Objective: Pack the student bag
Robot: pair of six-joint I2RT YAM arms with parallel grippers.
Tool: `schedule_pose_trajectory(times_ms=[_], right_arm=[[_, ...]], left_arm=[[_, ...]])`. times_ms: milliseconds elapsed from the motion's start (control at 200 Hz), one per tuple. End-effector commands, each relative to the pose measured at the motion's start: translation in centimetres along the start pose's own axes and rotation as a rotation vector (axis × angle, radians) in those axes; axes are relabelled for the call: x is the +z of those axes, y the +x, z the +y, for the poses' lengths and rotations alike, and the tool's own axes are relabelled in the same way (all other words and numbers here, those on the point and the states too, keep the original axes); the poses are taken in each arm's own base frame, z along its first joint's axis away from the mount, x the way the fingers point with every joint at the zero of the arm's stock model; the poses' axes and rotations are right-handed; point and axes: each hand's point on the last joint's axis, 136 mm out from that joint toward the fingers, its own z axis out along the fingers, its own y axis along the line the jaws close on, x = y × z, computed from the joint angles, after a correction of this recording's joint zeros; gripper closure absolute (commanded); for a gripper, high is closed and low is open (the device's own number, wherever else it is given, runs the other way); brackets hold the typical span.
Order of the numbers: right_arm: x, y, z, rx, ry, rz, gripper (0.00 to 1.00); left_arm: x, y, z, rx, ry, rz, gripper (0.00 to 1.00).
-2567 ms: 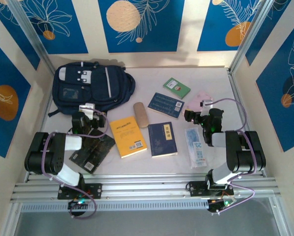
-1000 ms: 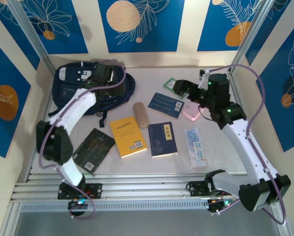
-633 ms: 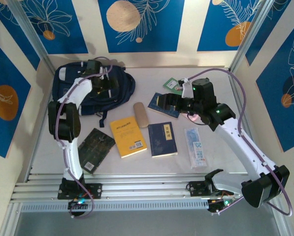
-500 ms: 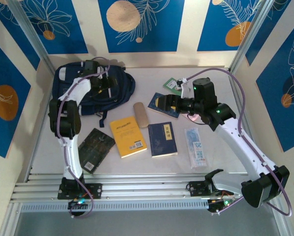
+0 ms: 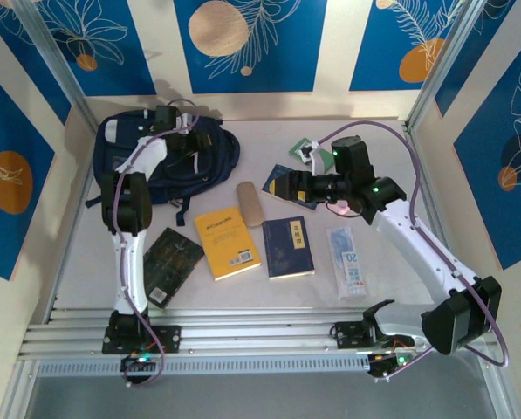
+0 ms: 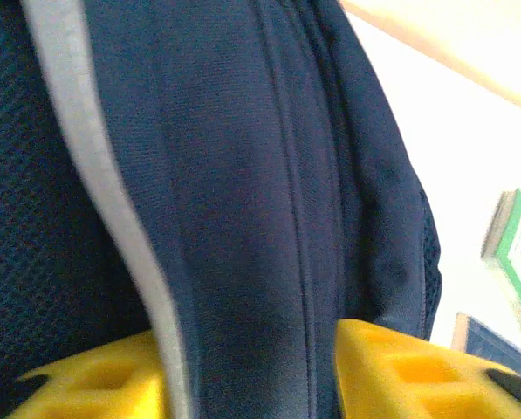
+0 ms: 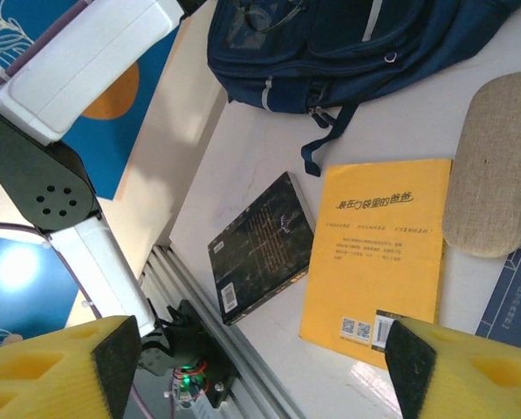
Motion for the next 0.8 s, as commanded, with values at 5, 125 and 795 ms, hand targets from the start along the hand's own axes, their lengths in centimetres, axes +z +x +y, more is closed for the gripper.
schedule_pose_trajectory(times_ms=[5,125,795], right_arm=[[0.6,0.1,0.9,0.012,-0.050,0.035,0.30],[1.1,0.2,1.5,0.000,-0.052,0.047,0.34],[3.2,3.2,1.0,-0.096,0.088,0.123,0.58]], left_arm=[[0.3,-0.9,-1.2,0.019,0.081,0.007,0.83],[-0.8,-1.9,-1.6,0.022,0.068,-0.015,1.00],[-18.3,-6.4,-11.8,-0.117,0.115,-0.253,1.00]])
